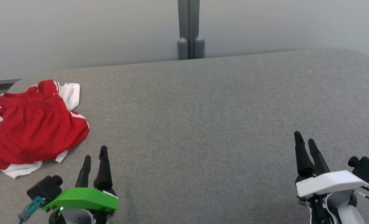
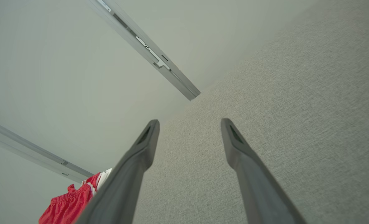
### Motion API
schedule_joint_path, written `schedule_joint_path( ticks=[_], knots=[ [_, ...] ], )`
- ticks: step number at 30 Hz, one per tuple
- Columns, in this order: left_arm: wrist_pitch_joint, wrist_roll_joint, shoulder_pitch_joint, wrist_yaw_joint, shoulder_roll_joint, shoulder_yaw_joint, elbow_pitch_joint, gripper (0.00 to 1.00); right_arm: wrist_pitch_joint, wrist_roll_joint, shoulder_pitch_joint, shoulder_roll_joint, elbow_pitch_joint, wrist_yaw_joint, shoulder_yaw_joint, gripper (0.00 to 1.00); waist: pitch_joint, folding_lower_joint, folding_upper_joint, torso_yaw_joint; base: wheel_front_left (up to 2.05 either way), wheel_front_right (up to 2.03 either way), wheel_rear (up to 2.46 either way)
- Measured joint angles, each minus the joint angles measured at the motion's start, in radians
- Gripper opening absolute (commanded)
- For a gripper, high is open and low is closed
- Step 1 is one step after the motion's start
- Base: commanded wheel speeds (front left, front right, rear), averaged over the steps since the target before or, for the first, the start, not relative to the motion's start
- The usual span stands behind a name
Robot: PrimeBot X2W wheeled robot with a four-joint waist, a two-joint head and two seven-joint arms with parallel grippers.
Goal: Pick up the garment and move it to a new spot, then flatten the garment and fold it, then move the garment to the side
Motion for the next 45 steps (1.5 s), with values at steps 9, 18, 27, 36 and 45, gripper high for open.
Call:
schedule_joint_path(
  ticks=[9,18,27,36,45],
  knots=[
    [-0.025,0.12,0.001,0.017,0.001,-0.021,0.004,1.0,-0.027,-0.118,0.006,-0.001,0.002,0.0,0.008,1.0,0.001,0.0,0.0,0.005,0.0,0.0,0.0],
    [-0.051,0.23,0.002,0.027,0.002,-0.043,0.006,1.0,-0.051,-0.229,0.009,-0.002,0.003,0.0,0.022,1.0,0.001,0.0,0.0,0.01,0.0,0.0,0.0],
    [-0.074,0.318,0.003,0.035,0.002,-0.062,0.027,1.0,-0.073,-0.328,0.014,-0.002,0.003,0.0,0.032,1.0,-0.001,0.0,0.0,0.014,0.0,0.0,0.0],
    [-0.095,0.381,0.003,0.043,0.003,-0.07,0.05,1.0,-0.096,-0.417,0.015,-0.003,0.017,0.0,0.045,1.0,-0.003,0.0,0.0,0.019,0.0,0.0,0.0],
    [-0.114,0.434,0.003,0.052,0.004,-0.081,0.077,1.0,-0.115,-0.487,0.016,-0.004,0.055,0.0,0.061,1.0,-0.005,0.0,0.0,0.024,0.0,0.0,0.0]
  ],
)
